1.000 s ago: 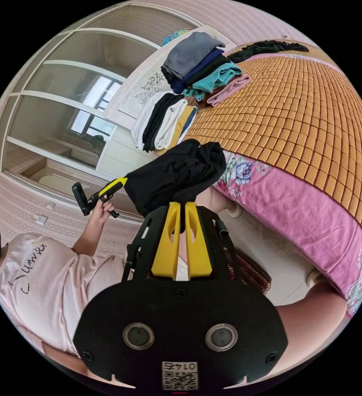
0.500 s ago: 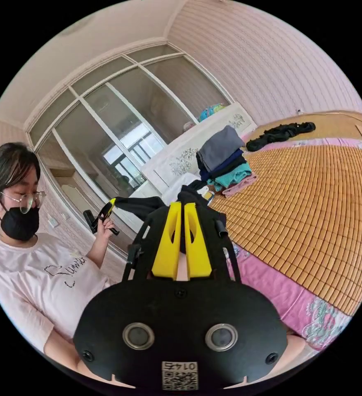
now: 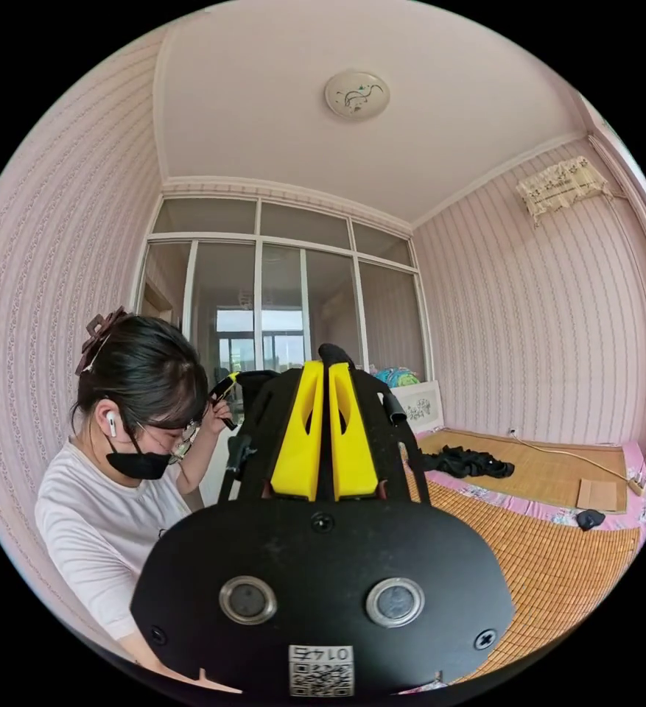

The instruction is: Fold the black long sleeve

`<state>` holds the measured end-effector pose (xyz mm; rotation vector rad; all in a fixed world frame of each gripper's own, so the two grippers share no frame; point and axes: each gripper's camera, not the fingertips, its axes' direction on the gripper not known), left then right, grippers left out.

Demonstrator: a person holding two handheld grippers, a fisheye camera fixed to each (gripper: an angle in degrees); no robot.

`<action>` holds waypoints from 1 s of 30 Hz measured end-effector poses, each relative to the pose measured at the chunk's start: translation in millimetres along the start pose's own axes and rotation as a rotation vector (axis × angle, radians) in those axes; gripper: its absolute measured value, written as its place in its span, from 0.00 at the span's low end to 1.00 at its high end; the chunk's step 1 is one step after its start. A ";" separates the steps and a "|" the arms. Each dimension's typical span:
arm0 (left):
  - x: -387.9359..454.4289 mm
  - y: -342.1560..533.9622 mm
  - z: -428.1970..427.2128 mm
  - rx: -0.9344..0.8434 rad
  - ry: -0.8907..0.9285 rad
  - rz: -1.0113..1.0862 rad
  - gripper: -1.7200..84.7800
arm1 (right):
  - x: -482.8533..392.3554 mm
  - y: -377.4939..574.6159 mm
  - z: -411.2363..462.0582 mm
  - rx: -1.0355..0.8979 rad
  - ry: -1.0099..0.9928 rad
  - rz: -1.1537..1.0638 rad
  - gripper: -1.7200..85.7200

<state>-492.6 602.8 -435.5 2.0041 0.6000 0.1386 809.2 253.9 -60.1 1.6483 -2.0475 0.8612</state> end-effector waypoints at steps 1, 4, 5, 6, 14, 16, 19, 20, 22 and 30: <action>0.7 -1.0 16.6 -0.009 -0.002 0.023 0.01 | -0.1 -9.5 1.9 -0.015 0.016 -0.003 0.02; -12.6 19.4 79.0 -0.074 0.000 0.008 0.01 | 20.9 -45.0 19.4 -0.094 0.116 0.023 0.02; -18.4 27.8 95.6 -0.097 0.005 -0.010 0.01 | 41.7 -52.6 31.2 -0.140 0.167 0.057 0.02; -32.0 49.6 133.7 -0.160 0.017 -0.057 0.01 | 71.3 -56.4 47.3 -0.215 0.225 0.113 0.02; -83.7 187.3 368.8 -0.453 -0.128 -0.213 0.01 | 257.1 -86.6 123.3 -0.312 0.393 0.421 0.02; -73.8 156.4 372.2 -0.302 -0.149 -0.124 0.01 | 232.0 -140.8 126.8 -0.225 0.458 0.254 0.02; -71.8 153.6 358.7 -0.183 -0.111 -0.087 0.01 | 187.9 -190.6 116.7 -0.065 0.477 0.056 0.03; -73.6 160.8 356.3 -0.184 -0.096 -0.088 0.01 | 183.3 -193.3 114.4 -0.061 0.451 0.037 0.03; -81.5 217.6 345.2 -0.260 -0.058 -0.068 0.01 | 189.8 -177.6 117.7 -0.124 0.433 0.047 0.03; -96.2 646.9 282.7 -0.959 0.030 -0.205 0.01 | 291.4 129.3 171.1 -0.802 0.511 0.549 0.03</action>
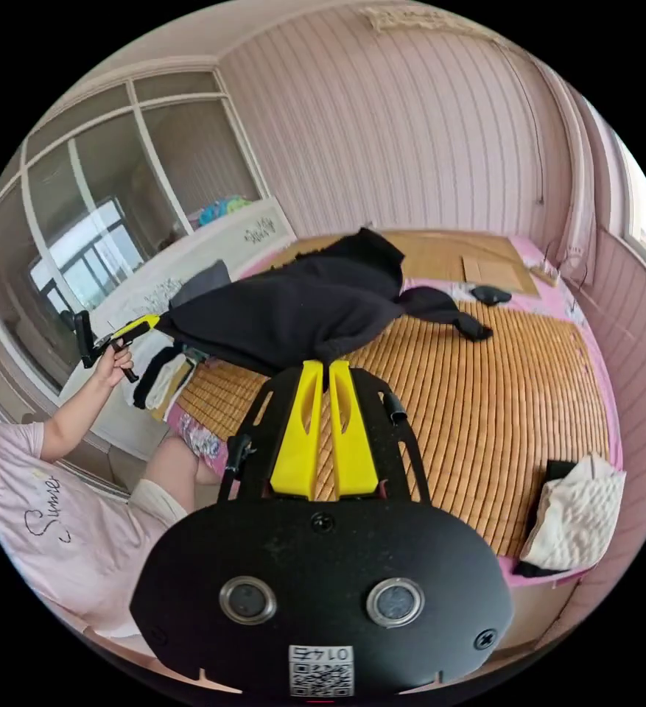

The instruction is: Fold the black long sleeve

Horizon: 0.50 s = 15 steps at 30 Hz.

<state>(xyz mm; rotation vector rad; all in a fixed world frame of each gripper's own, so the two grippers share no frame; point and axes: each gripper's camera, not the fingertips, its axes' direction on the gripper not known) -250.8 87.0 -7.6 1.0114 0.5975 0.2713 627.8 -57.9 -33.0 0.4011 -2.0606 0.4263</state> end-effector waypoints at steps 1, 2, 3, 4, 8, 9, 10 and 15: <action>-12.4 54.2 48.4 -0.105 0.013 -0.062 0.01 | 9.1 10.5 22.6 -0.060 0.000 0.037 0.03; -17.1 79.8 70.2 -0.162 0.009 -0.087 0.01 | 24.3 32.0 60.6 -0.172 -0.004 0.105 0.03; -24.7 126.0 105.4 -0.257 -0.017 -0.123 0.01 | 37.0 53.5 87.0 -0.241 -0.022 0.179 0.03; -32.6 168.6 132.6 -0.331 -0.029 -0.152 0.01 | 42.7 63.4 96.0 -0.262 -0.041 0.215 0.03; -58.5 262.6 175.0 -0.483 0.028 -0.228 0.01 | 79.0 111.1 108.3 -0.324 -0.174 0.444 0.03; -62.8 283.3 179.1 -0.504 0.042 -0.216 0.01 | 84.1 118.1 99.7 -0.316 -0.185 0.467 0.03; -66.1 299.9 180.9 -0.521 0.069 -0.193 0.01 | 86.0 120.7 94.7 -0.314 -0.182 0.473 0.03; -86.2 353.6 173.2 -0.538 0.101 -0.128 0.01 | 98.0 136.2 49.7 -0.303 -0.208 0.502 0.03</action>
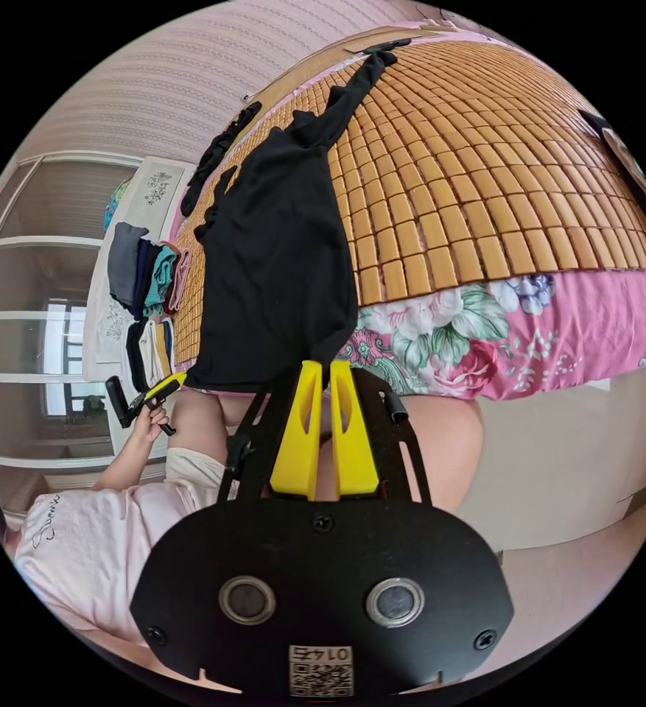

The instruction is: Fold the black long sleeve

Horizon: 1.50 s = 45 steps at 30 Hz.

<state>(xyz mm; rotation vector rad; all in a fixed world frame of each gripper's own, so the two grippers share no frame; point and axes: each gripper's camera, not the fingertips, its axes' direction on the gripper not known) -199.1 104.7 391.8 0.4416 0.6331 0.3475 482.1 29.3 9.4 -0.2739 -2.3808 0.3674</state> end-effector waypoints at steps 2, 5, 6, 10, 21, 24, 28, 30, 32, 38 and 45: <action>-11.6 16.6 5.6 -0.013 -0.027 0.009 0.01 | 1.9 6.1 -11.5 0.004 -0.016 0.008 0.03; -33.3 45.2 14.2 -0.035 -0.052 0.030 0.01 | 2.3 14.5 -26.6 -0.010 -0.022 0.008 0.02; -43.9 57.0 17.7 -0.045 -0.056 0.027 0.01 | 1.0 17.2 -31.7 -0.019 -0.022 -0.005 0.02; -79.6 100.3 33.9 -0.055 -0.101 0.014 0.01 | -4.9 21.6 -42.3 -0.056 0.005 -0.048 0.02; -148.6 136.8 46.2 0.082 -0.169 0.074 0.06 | 1.5 -15.2 -120.9 0.009 0.100 -0.118 0.08; -142.2 97.3 74.9 0.110 -0.071 0.168 0.07 | -2.2 -64.3 -142.3 0.071 0.140 -0.152 0.11; -105.4 12.2 142.1 0.139 0.041 0.312 0.08 | -15.7 -142.2 -156.7 0.153 0.217 -0.215 0.12; -83.1 -23.7 176.8 0.157 0.065 0.373 0.09 | -22.4 -200.6 -156.3 0.201 0.272 -0.233 0.13; -61.7 -55.0 214.0 0.168 0.060 0.425 0.09 | -22.0 -244.7 -152.2 0.217 0.292 -0.216 0.13; -30.9 -102.5 336.2 0.119 0.038 0.466 0.10 | -6.9 -329.3 -126.4 0.256 0.294 -0.107 0.12; -76.9 -29.1 413.0 0.083 -0.006 0.454 0.08 | 5.5 -255.0 -175.4 0.415 0.224 -0.157 0.03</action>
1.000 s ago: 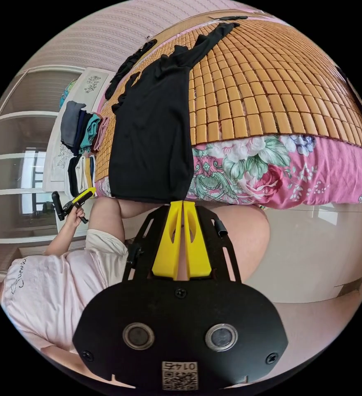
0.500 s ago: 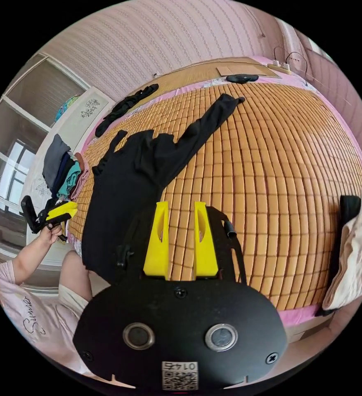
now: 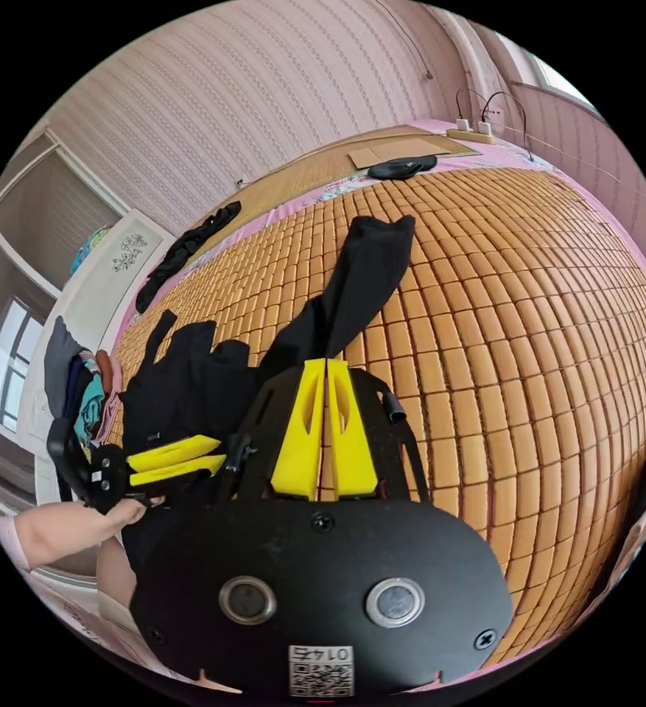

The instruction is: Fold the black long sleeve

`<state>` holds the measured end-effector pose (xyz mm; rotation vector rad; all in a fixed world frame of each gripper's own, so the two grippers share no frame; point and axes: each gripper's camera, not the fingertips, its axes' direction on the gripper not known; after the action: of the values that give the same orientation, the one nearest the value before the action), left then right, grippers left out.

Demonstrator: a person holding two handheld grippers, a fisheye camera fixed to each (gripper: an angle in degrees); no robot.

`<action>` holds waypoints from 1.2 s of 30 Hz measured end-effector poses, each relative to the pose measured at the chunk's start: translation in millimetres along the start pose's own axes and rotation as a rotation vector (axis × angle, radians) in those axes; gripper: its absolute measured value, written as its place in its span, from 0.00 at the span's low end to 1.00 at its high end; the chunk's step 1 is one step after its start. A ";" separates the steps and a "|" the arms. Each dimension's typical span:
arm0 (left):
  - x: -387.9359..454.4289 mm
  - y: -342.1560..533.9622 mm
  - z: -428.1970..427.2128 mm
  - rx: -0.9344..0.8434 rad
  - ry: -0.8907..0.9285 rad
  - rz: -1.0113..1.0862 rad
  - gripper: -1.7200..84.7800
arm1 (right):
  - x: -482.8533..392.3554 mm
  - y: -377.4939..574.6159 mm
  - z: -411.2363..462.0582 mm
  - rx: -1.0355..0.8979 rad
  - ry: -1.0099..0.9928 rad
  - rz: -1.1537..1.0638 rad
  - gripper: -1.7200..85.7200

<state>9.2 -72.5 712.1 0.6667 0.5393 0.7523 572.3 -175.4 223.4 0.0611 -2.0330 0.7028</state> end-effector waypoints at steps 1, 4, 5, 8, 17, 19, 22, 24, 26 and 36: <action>-3.3 11.8 1.4 0.002 0.016 -0.019 0.08 | 1.4 10.4 -14.6 0.018 -0.011 -0.001 0.02; -5.0 37.6 5.4 0.002 0.029 -0.027 0.08 | 2.2 77.2 -94.7 0.092 -0.047 0.021 0.02; -4.1 42.3 6.3 0.002 0.028 -0.024 0.08 | 1.4 103.5 -118.3 0.081 -0.048 0.048 0.02; 0.9 63.0 8.2 -0.011 0.018 -0.008 0.08 | 4.0 146.5 -152.1 0.052 0.079 0.116 0.03; 35.7 98.6 -28.4 0.074 0.073 0.041 0.07 | 25.7 104.1 -112.3 0.041 0.180 0.155 0.13; 63.6 104.0 -12.6 0.045 0.090 0.097 0.08 | 31.9 107.4 -99.3 0.033 0.106 0.191 0.10; 102.6 112.3 12.9 -0.010 0.098 0.184 0.08 | 37.0 113.2 -120.0 0.089 -0.052 0.218 0.05; 122.8 117.3 18.4 -0.008 0.135 0.217 0.08 | 39.5 122.7 -175.2 0.173 0.042 0.234 0.04; 143.1 122.7 19.8 0.004 0.154 0.260 0.08 | 46.1 136.8 -217.3 0.212 0.159 0.279 0.03; 199.5 150.8 71.0 -0.045 0.122 0.357 0.09 | 77.0 170.8 -262.5 0.250 0.310 0.468 0.04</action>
<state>112.4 137.0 826.3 0.6865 0.5190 1.1424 679.9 116.5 308.5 -0.3682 -1.6621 1.1782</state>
